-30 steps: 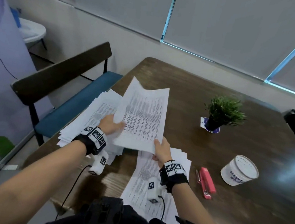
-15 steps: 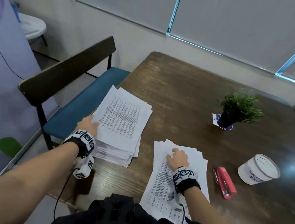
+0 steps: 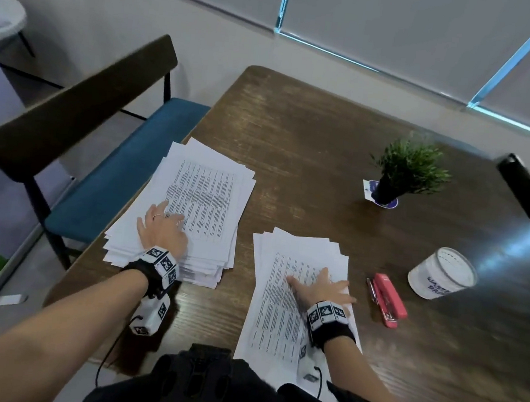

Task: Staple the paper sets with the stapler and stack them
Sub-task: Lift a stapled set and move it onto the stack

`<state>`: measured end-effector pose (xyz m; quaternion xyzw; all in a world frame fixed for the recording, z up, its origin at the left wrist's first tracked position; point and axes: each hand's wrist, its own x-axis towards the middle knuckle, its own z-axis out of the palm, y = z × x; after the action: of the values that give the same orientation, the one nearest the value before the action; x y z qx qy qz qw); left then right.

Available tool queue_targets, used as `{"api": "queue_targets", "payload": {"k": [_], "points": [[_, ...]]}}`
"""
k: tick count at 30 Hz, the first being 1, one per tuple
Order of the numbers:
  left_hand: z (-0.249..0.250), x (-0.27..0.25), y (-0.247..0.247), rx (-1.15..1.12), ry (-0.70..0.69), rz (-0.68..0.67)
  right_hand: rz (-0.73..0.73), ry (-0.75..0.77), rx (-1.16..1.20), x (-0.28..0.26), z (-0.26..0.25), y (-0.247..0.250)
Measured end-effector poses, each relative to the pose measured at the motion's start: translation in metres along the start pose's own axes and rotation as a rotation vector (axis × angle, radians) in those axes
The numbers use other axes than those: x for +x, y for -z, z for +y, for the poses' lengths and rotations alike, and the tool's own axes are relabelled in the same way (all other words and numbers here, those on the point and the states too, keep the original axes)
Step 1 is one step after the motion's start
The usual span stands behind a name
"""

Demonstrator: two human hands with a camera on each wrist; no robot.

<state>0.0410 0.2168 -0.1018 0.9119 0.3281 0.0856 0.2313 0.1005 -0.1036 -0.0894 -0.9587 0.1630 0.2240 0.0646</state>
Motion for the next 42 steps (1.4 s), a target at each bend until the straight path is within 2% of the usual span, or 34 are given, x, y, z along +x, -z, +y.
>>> {"api": "queue_targets", "payload": {"k": [3, 5, 8, 12, 15, 19, 22, 26, 30, 32, 35, 38, 42], "points": [[0.019, -0.011, -0.011, -0.010, -0.159, 0.025, -0.027, 0.027, -0.009, -0.004, -0.019, -0.001], [0.034, -0.018, -0.020, -0.020, -0.268, -0.012, -0.050, 0.043, -0.046, -0.004, -0.029, -0.001], [0.060, -0.024, -0.037, -0.055, -0.430, -0.131, -0.058, 0.111, -0.116, 0.008, -0.033, 0.007], [0.099, -0.017, -0.057, 0.093, -0.564, -0.347, 0.072, 0.169, -0.099, 0.038, -0.012, 0.031], [0.122, -0.011, -0.067, 0.202, -0.490, -0.492, 0.179, 0.090, -0.174, 0.059, 0.015, 0.045], [0.136, -0.005, -0.077, 0.149, -0.308, -0.545, 0.220, -0.065, -0.248, 0.074, 0.051, 0.051], [0.140, 0.002, -0.081, 0.137, -0.348, -0.562, 0.250, -0.079, -0.230, 0.081, 0.067, 0.054], [0.143, -0.011, -0.087, 0.069, -0.377, -0.566, 0.259, -0.019, -0.154, 0.087, 0.072, 0.060], [0.151, -0.022, -0.089, 0.023, -0.425, -0.450, 0.274, 0.009, -0.052, 0.087, 0.065, 0.062], [0.156, -0.024, -0.090, -0.057, -0.452, -0.476, 0.289, 0.036, 0.008, 0.085, 0.059, 0.063], [0.158, -0.026, -0.093, -0.208, -0.341, -0.517, 0.360, 0.120, 0.090, 0.081, 0.051, 0.063], [0.156, -0.026, -0.092, -0.028, -0.285, -0.453, 0.413, 0.229, 0.191, 0.072, 0.040, 0.062], [0.155, -0.024, -0.088, 0.042, -0.349, -0.513, 0.276, 0.388, 0.169, 0.058, 0.015, 0.051]]}}
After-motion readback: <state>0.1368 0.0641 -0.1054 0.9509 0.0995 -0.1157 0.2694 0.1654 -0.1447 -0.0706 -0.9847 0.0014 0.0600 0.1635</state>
